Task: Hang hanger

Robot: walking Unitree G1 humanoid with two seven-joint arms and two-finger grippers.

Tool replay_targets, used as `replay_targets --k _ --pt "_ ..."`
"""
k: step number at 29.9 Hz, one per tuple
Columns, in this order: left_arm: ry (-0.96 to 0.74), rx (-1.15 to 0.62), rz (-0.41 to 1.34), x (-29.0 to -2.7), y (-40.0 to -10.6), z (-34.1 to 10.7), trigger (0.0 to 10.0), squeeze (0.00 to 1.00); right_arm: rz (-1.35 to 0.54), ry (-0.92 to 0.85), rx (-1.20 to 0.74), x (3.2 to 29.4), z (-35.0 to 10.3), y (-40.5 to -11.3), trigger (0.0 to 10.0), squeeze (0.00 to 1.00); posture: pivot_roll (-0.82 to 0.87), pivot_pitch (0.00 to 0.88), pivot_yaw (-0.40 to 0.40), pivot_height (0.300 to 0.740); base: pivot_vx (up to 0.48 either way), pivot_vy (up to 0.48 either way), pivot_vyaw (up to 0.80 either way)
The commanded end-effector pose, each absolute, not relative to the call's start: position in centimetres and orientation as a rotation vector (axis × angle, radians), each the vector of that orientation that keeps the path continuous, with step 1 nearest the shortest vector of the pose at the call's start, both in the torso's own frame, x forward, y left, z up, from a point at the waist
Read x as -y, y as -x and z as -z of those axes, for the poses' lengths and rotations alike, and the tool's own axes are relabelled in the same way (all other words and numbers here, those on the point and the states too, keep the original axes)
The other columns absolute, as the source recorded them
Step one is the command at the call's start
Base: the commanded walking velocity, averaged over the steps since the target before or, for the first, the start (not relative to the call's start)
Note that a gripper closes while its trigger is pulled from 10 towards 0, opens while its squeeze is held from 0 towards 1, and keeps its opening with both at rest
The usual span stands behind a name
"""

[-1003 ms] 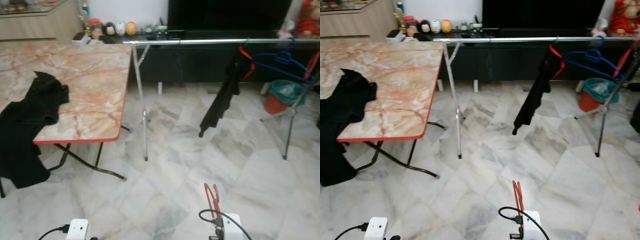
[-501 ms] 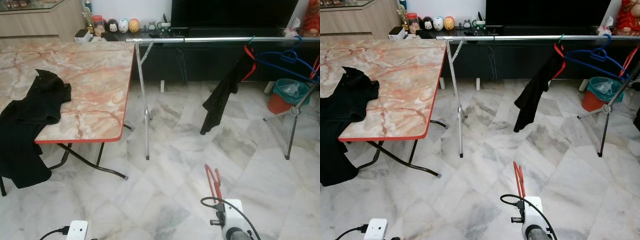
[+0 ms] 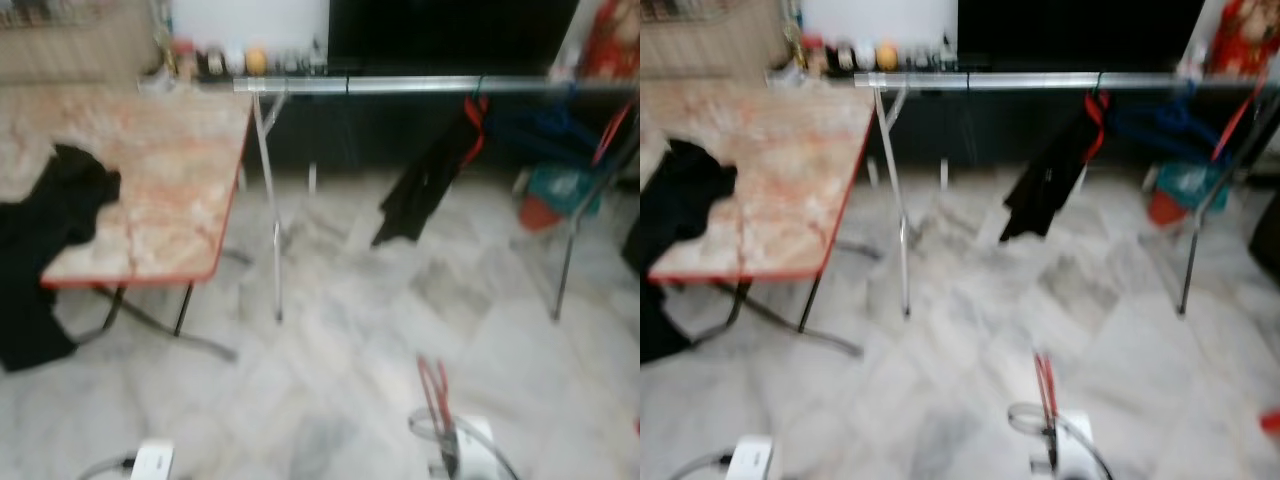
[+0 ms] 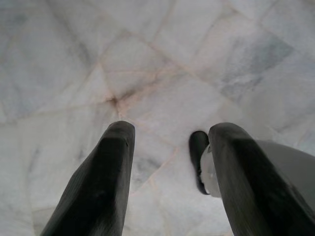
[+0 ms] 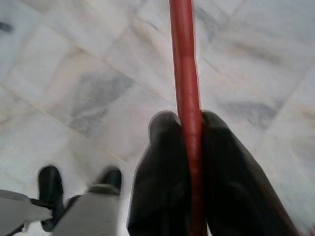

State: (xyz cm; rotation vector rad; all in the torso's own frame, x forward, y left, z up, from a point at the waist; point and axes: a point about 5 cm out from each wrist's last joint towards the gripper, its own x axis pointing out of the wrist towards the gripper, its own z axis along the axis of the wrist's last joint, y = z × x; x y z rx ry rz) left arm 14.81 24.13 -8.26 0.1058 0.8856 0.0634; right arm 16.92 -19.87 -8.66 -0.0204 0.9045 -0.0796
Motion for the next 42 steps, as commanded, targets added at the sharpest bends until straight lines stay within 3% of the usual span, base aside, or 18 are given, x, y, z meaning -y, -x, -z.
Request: replay_targets --k 1,21,42 --pt "-0.111 -0.886 -0.060 -24.1 -15.0 8.2 10.0 0.00 0.092 0.019 -0.909 20.3 8.6 -16.9 10.0 0.00 0.00 0.000 -0.011 0.740 0.000 -0.296 0.00" --pt "-0.072 -0.889 -0.054 -23.6 -15.1 8.3 10.0 0.00 0.068 0.037 -0.886 20.1 8.2 -17.8 10.0 0.00 0.00 0.011 -0.006 0.740 0.000 -0.013 0.00" --pt "-0.083 -0.901 -0.066 -24.2 -14.7 8.4 10.0 0.00 0.063 0.023 -0.873 19.9 8.2 -17.9 10.0 0.00 0.01 0.000 -0.009 0.740 0.292 0.000 0.06"
